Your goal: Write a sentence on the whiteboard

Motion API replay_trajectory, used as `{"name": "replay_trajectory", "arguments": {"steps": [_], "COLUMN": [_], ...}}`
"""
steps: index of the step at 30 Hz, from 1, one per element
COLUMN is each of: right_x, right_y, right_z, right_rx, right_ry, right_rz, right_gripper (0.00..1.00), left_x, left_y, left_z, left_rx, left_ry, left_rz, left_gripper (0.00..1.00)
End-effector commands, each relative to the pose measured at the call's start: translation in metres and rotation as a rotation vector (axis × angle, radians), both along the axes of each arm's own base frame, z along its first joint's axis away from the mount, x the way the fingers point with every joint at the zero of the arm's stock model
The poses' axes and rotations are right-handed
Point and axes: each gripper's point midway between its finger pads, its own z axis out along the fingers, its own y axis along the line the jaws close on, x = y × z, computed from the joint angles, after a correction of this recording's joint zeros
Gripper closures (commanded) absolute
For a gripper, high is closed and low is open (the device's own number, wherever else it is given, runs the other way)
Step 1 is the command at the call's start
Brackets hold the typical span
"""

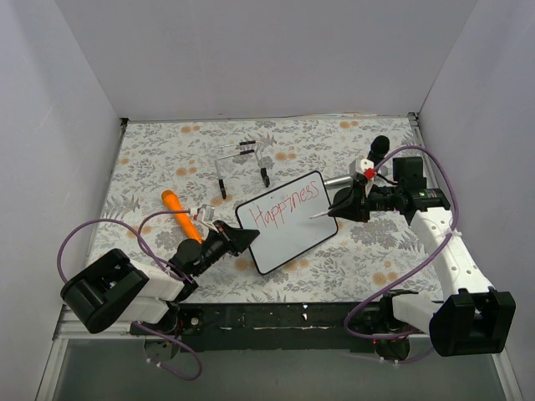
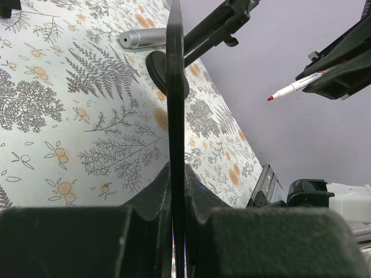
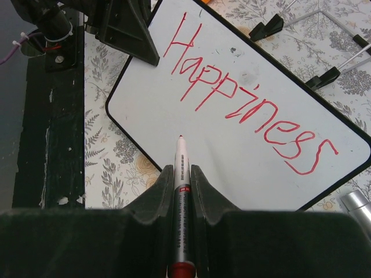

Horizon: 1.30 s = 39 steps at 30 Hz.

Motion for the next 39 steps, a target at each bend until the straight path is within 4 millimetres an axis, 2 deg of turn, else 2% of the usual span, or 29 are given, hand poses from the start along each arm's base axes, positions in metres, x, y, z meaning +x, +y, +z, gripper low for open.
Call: {"name": "replay_trajectory", "arguments": {"steps": [1, 6, 10, 23, 28, 30, 39], "right_x": [0.005, 0.019, 0.02, 0.001, -0.005, -0.007, -0.012], "right_y": [0.007, 0.008, 0.01, 0.007, 0.009, 0.01, 0.015], "right_z": [0.017, 0.036, 0.041, 0.015, 0.015, 0.013, 0.001], "right_rx": [0.025, 0.023, 0.037, 0.029, 0.052, 0.071, 0.13], "right_ry": [-0.058, -0.085, -0.073, -0.032, -0.046, -0.038, 0.008], "right_rz": [0.041, 0.026, 0.027, 0.048, 0.062, 0.077, 0.129], "right_gripper": [0.99, 0.99, 0.99, 0.99, 0.99, 0.99, 0.99], "left_x": [-0.003, 0.002, 0.003, 0.003, 0.005, 0.004, 0.004], "left_y": [0.005, 0.003, 0.004, 0.0, 0.003, 0.004, 0.007], "left_z": [0.034, 0.037, 0.039, 0.044, 0.044, 0.05, 0.054], "left_rx": [-0.117, -0.126, -0.145, -0.15, -0.125, -0.129, -0.118], "left_ry": [-0.082, -0.073, -0.063, -0.07, -0.075, -0.092, -0.099], "left_rz": [0.015, 0.03, 0.037, 0.018, 0.037, 0.041, 0.05], "left_gripper": [1.0, 1.0, 1.0, 1.0, 1.0, 1.0, 1.0]}}
